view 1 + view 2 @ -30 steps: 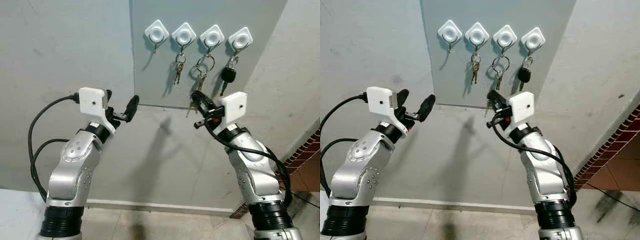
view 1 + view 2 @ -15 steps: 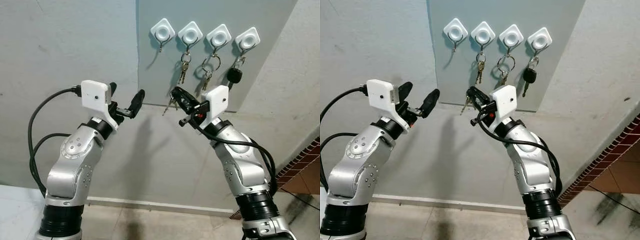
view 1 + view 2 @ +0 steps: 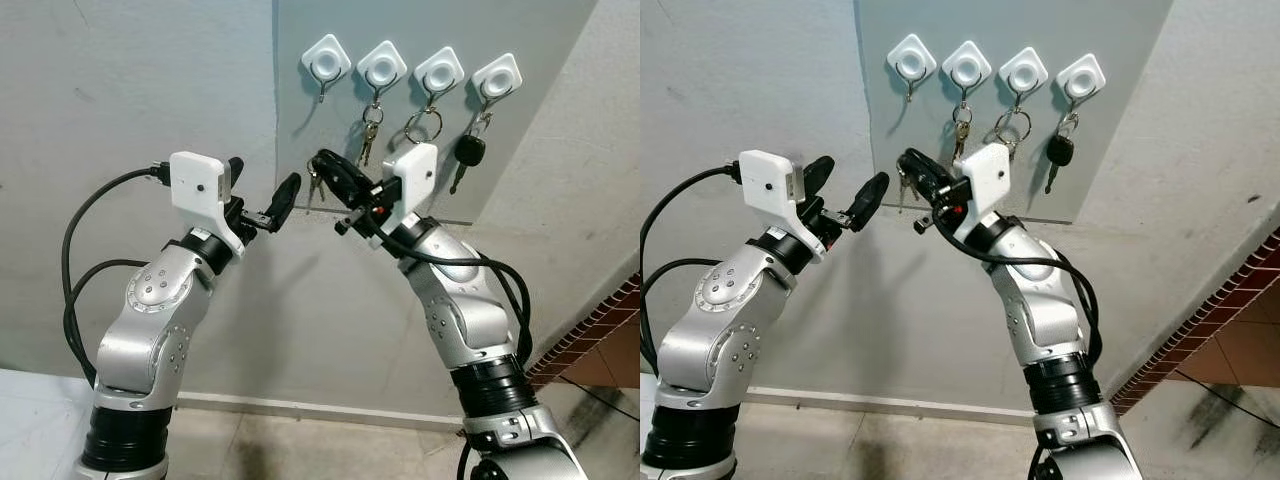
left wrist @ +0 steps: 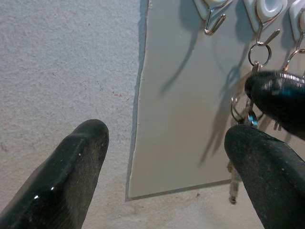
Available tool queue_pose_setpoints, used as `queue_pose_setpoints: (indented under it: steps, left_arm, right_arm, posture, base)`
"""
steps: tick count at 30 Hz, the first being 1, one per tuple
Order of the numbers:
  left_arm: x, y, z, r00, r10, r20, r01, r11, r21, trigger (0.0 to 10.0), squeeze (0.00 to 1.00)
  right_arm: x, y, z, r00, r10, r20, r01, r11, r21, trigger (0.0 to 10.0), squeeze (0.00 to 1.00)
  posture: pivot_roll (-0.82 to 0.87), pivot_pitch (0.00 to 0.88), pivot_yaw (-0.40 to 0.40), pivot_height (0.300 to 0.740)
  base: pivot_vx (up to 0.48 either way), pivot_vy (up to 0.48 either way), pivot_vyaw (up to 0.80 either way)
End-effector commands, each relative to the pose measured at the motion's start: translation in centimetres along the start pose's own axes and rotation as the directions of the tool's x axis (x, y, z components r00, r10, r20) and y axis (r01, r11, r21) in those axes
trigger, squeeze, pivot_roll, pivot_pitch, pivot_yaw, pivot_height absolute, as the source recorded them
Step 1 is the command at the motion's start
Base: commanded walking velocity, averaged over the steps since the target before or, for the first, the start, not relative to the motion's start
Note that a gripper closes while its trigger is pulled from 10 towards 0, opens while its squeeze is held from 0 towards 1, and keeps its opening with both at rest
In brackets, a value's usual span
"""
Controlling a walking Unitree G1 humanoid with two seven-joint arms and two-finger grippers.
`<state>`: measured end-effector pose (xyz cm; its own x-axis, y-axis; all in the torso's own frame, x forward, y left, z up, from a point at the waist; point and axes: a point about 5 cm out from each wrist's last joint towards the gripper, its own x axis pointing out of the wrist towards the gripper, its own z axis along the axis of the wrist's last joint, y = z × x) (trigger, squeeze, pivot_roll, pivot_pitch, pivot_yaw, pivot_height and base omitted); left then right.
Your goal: Hang keys on a hook
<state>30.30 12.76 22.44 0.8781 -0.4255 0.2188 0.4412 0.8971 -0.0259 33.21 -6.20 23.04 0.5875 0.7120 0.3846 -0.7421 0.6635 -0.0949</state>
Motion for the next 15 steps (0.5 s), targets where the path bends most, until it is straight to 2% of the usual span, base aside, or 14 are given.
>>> queue_pose_setpoints:
  steps: [1,15]
  left_arm:
    - [0.3,-0.4,1.1,0.999,-0.026,0.03,0.026,1.0,0.011,10.0,0.0]
    - [0.3,-0.8,1.5,0.998,-0.047,0.04,0.047,0.999,0.01,10.0,0.0]
  right_arm:
    - [0.7,-0.1,0.7,0.999,0.013,0.033,-0.013,1.0,0.0,10.0,0.0]
    - [2.5,-0.9,2.6,0.991,-0.015,0.135,0.012,1.0,0.028,10.0,0.0]
  posture:
    - [0.06,0.0,-0.045,0.732]
    - [0.06,0.0,-0.041,0.732]
  base:
    - [0.0,0.0,0.0]
    - [0.0,0.0,0.0]
